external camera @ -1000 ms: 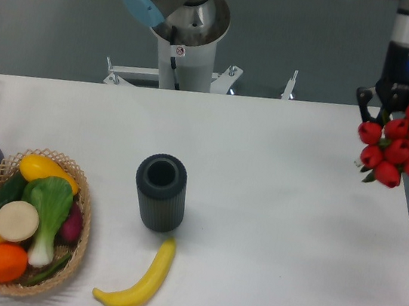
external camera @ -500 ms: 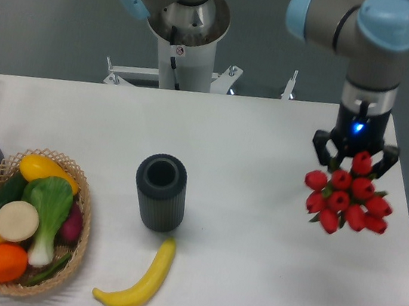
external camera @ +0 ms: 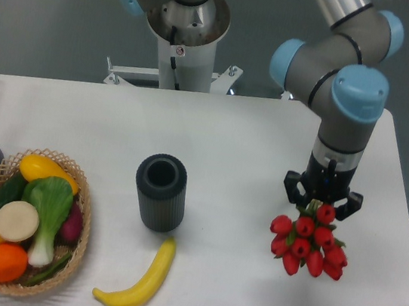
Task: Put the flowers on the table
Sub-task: 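Move the held tulips toward the table beside the banana and lower them, then open the gripper to release the tulips onto the table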
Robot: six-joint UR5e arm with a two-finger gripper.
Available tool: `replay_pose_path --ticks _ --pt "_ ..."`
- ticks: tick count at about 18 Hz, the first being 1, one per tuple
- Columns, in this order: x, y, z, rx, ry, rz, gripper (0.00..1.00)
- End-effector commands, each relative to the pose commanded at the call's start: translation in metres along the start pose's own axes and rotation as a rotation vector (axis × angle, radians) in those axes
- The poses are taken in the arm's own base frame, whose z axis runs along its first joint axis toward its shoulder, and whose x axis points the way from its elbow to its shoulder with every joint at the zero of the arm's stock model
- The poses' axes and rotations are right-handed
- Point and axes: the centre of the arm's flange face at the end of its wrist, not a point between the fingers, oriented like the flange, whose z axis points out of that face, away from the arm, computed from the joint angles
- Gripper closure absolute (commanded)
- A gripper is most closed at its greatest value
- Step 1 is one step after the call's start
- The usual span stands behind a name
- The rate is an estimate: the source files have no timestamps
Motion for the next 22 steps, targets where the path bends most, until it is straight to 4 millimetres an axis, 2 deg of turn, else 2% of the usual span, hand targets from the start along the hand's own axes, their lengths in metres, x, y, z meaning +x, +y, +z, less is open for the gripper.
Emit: replay_pose_path --ticks 2,6,13,14,15,17,18,19,21,22 --pt "0.005 -0.006 0.01 0.0 0.005 0.001 0.56" --pt "0.008 -0.005 0.035 -0.016 0.029 -0.016 0.56" --pt "0.011 -0.005 0.052 -0.022 0.045 -0.031 0.54" --pt "0.01 -0.004 0.052 -0.022 0.045 -0.032 0.51" --pt "0.01 -0.004 0.052 -0.022 0.045 -0.029 0.41" --pt "0.01 -0.004 0.052 -0.019 0.041 -0.032 0.35" --pt "0.01 -0.005 0.052 -0.018 0.04 -0.03 0.19" --pt "0.01 -0.005 0.05 -0.016 0.038 -0.029 0.11" --pt "0.008 -0.004 0.041 -0.011 0.026 -0.034 0.0" --pt "0.007 -0.004 0.035 -0.005 0.019 -0.035 0.0"
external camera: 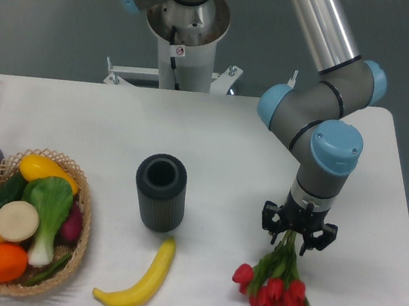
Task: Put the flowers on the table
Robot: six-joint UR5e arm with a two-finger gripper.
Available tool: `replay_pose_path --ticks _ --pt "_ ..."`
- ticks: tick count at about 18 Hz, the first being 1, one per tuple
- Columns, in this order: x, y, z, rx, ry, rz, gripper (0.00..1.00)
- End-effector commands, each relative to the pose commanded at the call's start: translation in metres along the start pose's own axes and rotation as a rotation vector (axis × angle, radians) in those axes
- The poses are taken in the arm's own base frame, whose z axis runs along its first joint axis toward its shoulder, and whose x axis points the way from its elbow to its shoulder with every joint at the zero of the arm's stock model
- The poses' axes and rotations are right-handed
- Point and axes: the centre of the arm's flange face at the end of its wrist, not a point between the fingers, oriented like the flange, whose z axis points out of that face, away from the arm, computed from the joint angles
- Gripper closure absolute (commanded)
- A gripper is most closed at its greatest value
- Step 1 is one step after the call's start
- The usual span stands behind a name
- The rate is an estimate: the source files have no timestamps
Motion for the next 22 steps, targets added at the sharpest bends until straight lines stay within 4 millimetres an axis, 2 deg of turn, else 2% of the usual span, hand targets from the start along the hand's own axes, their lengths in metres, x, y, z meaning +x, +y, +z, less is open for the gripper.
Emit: replay_pose_path --ticks 3,5,7,10,12,13,16,18,22 --pt "-0.01 0.002 -0.051 0.044 -0.066 -0.008 0.0" --pt "-0.024 0.006 -0.071 0.065 -0.109 -0.014 0.0" --pt "-0.046 0.021 -0.097 0.084 -0.156 -0.033 0.0" --pt "-0.051 0.043 -0.152 0.09 -0.22 0.04 0.0" --pt "-0.057 0.074 -0.182 0.059 -0.225 0.107 0.0" --pt "-0.058 0.086 -0.191 0.042 -0.217 0.133 0.0" --pt "-0.051 0.096 -0.208 0.012 -0.214 0.209 0.0" --pt "-0.056 0.113 -0.221 -0.021 -0.239 0.223 0.0" --pt "-0.058 0.141 -0.233 -0.045 -0.252 0.286 0.0"
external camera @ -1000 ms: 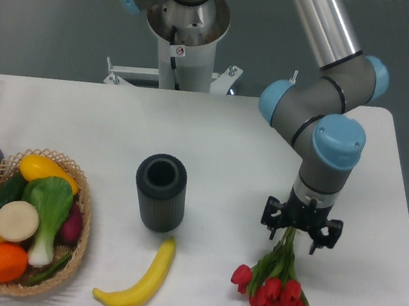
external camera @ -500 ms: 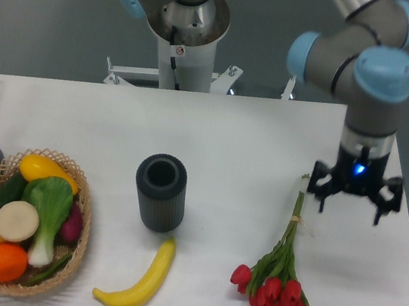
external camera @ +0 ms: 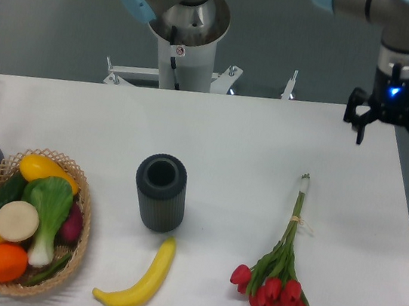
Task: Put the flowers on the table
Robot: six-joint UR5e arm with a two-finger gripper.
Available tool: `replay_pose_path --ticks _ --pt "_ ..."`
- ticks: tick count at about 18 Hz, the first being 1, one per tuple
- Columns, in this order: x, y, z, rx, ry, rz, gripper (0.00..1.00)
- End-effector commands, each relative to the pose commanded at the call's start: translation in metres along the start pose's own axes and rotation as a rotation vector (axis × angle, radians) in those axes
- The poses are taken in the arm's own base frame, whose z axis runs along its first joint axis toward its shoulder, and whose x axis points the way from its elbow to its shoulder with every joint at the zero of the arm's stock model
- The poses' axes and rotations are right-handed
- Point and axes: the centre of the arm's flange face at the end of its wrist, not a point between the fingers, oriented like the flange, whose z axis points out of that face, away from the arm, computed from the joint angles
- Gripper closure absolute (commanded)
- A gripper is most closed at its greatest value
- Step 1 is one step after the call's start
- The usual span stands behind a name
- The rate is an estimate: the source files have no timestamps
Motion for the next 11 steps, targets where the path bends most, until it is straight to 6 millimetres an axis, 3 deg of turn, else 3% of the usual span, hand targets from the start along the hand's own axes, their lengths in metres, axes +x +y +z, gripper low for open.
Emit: replay_pose_path --ticks 6,11 --pt "0.011 0.045 -0.017 -0.031 -0.005 0.045 0.0" --pt "0.012 0.046 -0.019 -0.032 0.001 0.046 0.0"
